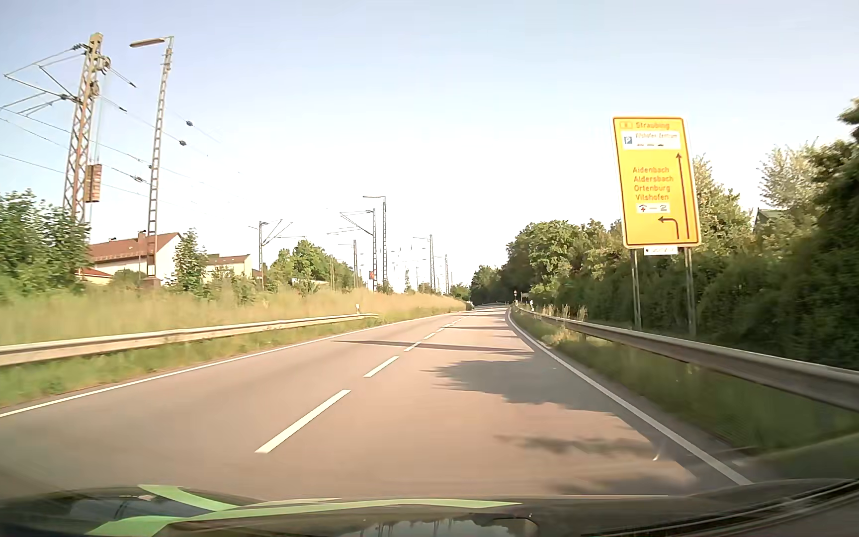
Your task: Follow the waypoints while adhering to traffic rules and regulations
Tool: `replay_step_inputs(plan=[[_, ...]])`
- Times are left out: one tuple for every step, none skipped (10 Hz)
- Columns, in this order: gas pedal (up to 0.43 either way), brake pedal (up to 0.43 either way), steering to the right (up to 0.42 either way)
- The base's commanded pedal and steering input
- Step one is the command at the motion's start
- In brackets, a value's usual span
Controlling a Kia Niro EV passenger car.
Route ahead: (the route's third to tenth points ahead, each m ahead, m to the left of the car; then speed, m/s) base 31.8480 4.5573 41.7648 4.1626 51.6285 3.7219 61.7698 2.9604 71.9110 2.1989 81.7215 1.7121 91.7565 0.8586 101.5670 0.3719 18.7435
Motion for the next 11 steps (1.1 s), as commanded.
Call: replay_step_inputs(plan=[[0.0, 0.0, 0.005], [0.0, 0.0, 0.005], [0.0, 0.0, 0.005], [0.0, 0.0, 0.005], [0.0, 0.0, 0.005], [0.0, 0.0, 0.005], [0.0, 0.0, 0.005], [0.008, 0.0, 0.005], [0.028, 0.0, 0.005], [0.059, 0.0, 0.005], [0.079, 0.0, 0.005]])
